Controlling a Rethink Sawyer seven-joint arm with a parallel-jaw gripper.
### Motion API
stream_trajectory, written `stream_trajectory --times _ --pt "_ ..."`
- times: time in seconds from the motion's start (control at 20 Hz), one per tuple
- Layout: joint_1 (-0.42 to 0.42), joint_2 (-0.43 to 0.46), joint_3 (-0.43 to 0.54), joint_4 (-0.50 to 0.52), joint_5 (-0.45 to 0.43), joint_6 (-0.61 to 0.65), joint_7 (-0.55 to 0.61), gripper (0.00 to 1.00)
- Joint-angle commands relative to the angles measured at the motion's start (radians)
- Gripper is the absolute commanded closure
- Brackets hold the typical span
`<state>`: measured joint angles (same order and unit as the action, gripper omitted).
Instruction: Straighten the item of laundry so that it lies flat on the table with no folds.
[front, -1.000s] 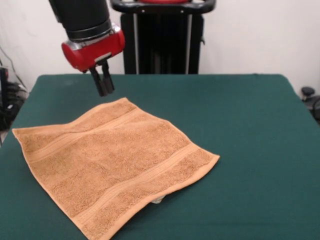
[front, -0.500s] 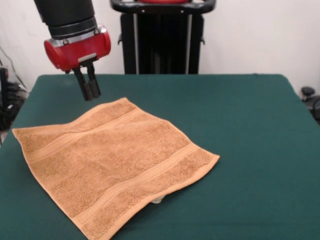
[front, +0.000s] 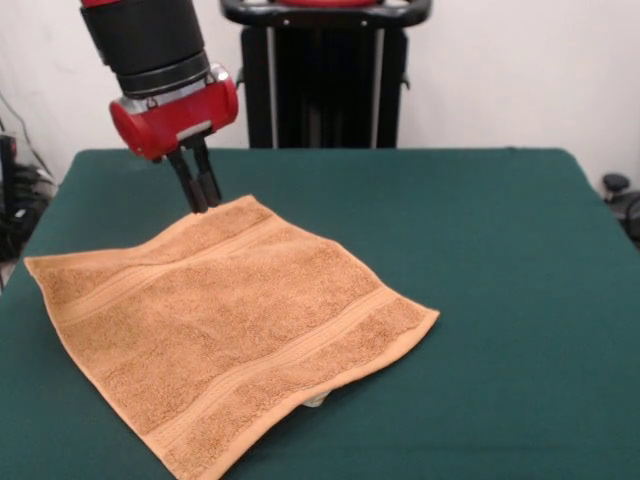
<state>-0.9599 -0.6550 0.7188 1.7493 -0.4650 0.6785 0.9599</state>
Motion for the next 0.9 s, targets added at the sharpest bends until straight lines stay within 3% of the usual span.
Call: stream_trajectory --times 0.05,0.6,0.9 --pt "0.038 0.032 0.078 0.081 -0.02 0.047 -0.082 1.0" --pt "0.068 0.029 0.037 0.06 -0.091 0.108 -0.118 1.0" --pt "0.106 0.037 -0.007 0.032 -0.159 0.203 -0.162 1.0"
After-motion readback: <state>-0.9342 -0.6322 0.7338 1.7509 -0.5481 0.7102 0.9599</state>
